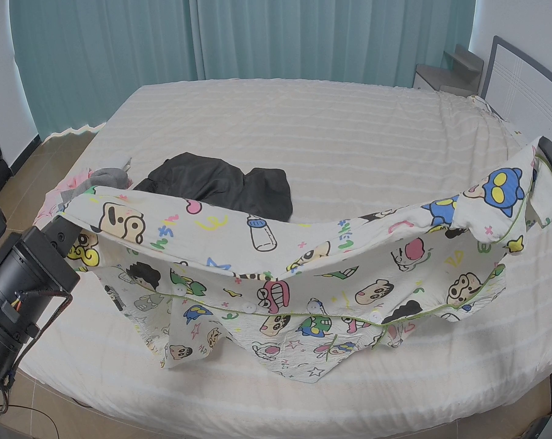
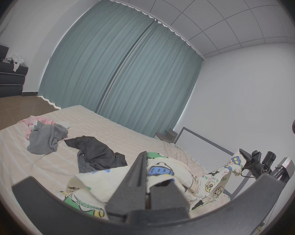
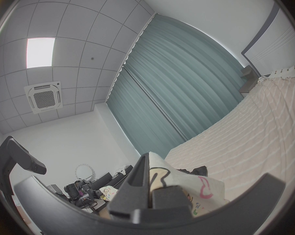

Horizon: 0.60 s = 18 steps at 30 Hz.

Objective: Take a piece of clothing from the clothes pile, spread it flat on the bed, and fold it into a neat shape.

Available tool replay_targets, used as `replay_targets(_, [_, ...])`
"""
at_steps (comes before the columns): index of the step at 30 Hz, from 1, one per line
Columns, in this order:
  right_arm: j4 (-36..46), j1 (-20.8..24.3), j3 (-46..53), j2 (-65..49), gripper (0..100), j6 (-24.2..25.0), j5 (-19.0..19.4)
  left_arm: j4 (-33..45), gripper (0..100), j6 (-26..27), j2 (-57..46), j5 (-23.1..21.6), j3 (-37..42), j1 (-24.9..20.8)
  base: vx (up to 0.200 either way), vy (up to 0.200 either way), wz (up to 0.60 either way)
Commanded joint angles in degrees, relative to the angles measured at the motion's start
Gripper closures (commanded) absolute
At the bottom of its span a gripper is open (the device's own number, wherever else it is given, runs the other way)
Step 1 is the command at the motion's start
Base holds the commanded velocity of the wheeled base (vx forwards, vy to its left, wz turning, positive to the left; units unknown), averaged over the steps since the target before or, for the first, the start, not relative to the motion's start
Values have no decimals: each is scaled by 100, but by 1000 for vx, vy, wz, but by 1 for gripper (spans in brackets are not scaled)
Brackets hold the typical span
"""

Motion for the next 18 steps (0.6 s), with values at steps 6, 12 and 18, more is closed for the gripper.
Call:
replay_targets(6, [0,0,7,10,100,1,4,6,100,-10,9,1,8,0,0,-200,0])
replay_targets(12, [0,0,7,1,100,1,4,6,100,-2,18,1,8,0,0,-200,0])
replay_targets(18, [-8,0,7,1,100,1,4,-2,100,-2,9,1,8,0,0,-200,0])
